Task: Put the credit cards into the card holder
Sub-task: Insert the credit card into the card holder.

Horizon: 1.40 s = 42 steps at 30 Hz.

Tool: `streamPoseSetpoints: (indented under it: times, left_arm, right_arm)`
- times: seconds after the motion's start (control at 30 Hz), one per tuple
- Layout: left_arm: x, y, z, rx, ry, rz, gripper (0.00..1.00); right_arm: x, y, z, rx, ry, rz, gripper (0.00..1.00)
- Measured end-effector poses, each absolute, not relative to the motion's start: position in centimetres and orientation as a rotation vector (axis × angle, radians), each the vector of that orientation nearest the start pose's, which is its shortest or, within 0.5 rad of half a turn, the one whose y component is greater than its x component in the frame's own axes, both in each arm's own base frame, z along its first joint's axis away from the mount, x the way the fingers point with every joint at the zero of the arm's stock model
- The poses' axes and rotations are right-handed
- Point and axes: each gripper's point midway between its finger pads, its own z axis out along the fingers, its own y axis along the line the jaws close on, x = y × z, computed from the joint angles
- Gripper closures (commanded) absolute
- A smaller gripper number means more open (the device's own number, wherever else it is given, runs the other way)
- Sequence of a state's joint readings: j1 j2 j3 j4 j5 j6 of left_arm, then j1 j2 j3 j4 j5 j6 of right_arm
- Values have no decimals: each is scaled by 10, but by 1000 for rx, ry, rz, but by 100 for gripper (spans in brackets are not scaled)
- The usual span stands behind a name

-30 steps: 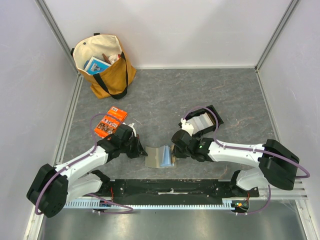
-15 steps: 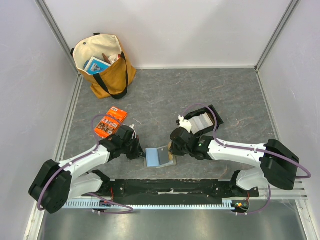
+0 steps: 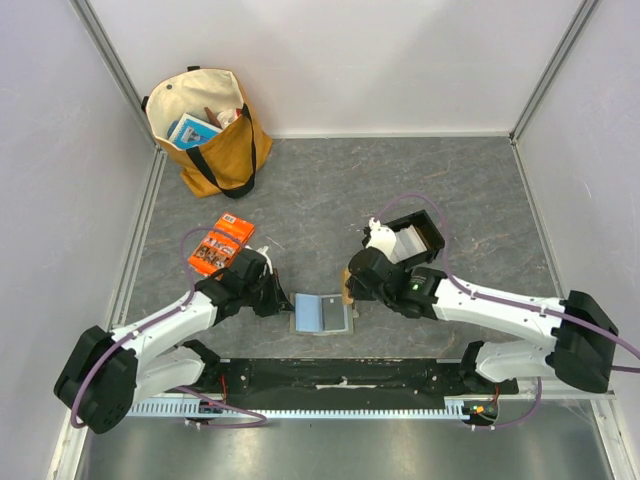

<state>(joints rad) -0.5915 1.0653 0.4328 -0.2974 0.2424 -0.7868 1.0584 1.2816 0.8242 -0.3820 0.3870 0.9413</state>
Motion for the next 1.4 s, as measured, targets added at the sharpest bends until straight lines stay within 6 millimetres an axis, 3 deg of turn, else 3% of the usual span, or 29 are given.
streamPoseSetpoints:
  times: [0.13,0.23,0.33,0.53,0.93,1.4]
  left_arm:
    - [162,-194,39,-155,2682,-813,98]
    - [163,-194,38,-156,2684,-812,98]
    - [164,-195,38,-156,2683,-811,98]
    - [166,-196,32,-158,2681,-810,98]
    - [163,-195,18,-195,2681,-820,98]
    - [165,-196,15,-203,2680,-822,98]
  right_arm:
    - [198,291,131,31,2338,628,100]
    - [194,308,134,22,2323,751,100]
    - [185,322,115,21,2351,855,100]
    - [168,322,69,32,2439,890,100]
    - [159,318,41,95,2434,991,100]
    - [171,319,35,183,2400,1116,100]
